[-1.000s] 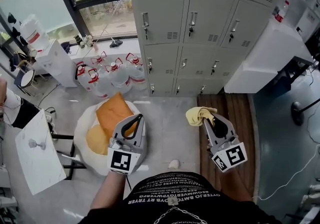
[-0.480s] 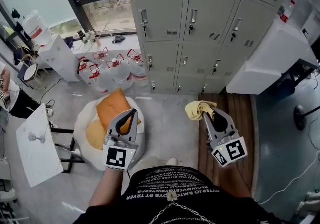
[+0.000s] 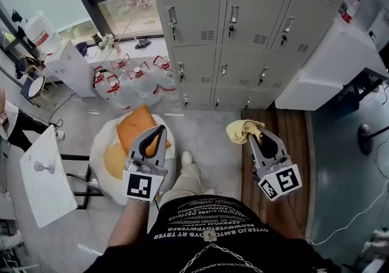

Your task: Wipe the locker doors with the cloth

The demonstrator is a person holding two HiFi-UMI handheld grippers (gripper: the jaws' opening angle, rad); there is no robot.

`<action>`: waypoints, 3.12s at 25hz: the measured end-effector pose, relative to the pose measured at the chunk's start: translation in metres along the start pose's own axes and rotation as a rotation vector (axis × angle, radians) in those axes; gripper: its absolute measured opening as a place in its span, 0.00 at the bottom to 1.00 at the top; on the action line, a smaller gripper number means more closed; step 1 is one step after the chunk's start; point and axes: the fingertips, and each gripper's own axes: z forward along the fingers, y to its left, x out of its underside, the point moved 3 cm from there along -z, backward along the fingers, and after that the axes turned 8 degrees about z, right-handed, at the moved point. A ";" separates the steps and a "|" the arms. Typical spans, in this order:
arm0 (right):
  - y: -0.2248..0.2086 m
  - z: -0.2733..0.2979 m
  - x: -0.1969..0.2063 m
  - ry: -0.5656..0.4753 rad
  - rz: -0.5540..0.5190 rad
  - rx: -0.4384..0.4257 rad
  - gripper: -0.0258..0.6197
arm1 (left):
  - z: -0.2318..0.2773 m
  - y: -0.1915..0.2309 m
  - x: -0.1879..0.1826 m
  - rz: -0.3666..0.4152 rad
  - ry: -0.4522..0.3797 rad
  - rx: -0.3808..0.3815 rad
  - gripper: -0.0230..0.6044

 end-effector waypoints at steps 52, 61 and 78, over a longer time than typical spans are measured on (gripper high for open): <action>-0.059 0.314 -0.021 0.028 -0.043 0.096 0.13 | 0.222 0.228 0.102 -0.049 -0.045 0.162 0.04; -0.058 0.329 -0.020 0.044 -0.054 0.094 0.13 | 0.238 0.232 0.108 -0.053 -0.057 0.182 0.04; -0.109 0.406 -0.046 0.004 -0.082 -0.048 0.13 | 0.292 0.266 0.108 -0.038 -0.016 0.067 0.04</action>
